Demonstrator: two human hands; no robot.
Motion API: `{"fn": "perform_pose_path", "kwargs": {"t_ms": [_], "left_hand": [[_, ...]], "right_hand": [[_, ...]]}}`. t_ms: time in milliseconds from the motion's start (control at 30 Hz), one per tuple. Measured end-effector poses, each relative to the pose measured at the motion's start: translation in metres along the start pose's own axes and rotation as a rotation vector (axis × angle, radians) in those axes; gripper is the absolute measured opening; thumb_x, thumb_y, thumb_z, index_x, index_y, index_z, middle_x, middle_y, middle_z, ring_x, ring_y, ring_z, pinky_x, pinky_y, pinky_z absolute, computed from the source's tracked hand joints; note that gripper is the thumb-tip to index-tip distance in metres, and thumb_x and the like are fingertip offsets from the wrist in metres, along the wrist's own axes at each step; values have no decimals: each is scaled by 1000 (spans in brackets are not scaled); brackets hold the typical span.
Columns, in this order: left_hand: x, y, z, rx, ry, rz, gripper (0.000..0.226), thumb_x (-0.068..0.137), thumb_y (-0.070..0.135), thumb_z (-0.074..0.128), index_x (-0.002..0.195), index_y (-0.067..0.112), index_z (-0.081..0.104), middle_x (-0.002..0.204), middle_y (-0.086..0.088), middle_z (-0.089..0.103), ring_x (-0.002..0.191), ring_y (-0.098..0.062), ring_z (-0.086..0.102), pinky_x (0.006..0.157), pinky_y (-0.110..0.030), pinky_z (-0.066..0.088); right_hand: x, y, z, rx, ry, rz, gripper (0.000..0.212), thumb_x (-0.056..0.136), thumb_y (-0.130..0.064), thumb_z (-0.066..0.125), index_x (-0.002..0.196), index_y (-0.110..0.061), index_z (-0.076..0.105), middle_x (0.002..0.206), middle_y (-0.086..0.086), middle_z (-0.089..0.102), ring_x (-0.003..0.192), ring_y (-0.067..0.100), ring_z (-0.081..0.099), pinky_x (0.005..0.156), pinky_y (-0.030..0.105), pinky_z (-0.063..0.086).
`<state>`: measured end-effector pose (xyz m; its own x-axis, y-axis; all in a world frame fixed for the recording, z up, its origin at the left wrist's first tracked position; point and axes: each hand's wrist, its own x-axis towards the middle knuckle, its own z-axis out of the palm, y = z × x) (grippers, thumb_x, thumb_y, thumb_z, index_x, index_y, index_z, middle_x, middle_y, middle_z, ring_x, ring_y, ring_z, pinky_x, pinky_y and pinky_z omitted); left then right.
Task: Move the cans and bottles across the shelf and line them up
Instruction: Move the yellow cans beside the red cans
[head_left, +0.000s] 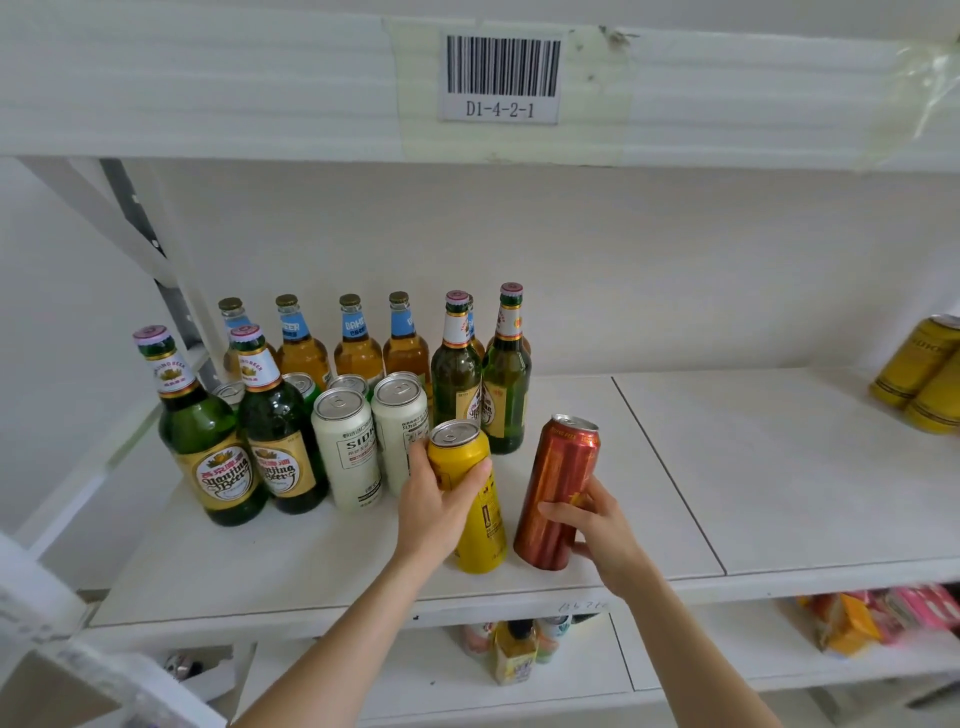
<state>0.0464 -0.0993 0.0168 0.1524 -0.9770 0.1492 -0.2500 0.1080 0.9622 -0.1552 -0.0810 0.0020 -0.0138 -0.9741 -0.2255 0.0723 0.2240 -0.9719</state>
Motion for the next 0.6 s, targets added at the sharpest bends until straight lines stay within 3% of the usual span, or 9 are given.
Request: {"fn": "perform_pose_path", "kwargs": {"t_ms": [167, 300, 600], "left_hand": [[-21, -4, -23, -123, -10, -92, 52, 83, 40, 73, 125, 38, 43, 120, 10, 59, 109, -12, 58, 92, -32, 46], [-35, -3, -39, -181, -33, -163, 50, 85, 38, 71, 127, 34, 44, 121, 7, 59, 102, -5, 58, 88, -32, 47], [-51, 8, -35, -167, -42, -190, 62, 84, 43, 71, 138, 31, 43, 125, 5, 56, 110, -16, 57, 89, -35, 46]], "right_hand": [[-32, 8, 9, 30, 30, 23, 61, 58, -24, 79, 116, -27, 61, 110, 3, 69, 105, 24, 64, 86, 48, 53], [-54, 13, 17, 60, 32, 28, 60, 60, -24, 79, 117, -27, 61, 113, 6, 67, 106, 26, 63, 91, 56, 52], [-80, 17, 11, 84, 33, 36, 41, 82, -12, 72, 117, -27, 57, 112, 7, 67, 104, 25, 64, 80, 45, 55]]}}
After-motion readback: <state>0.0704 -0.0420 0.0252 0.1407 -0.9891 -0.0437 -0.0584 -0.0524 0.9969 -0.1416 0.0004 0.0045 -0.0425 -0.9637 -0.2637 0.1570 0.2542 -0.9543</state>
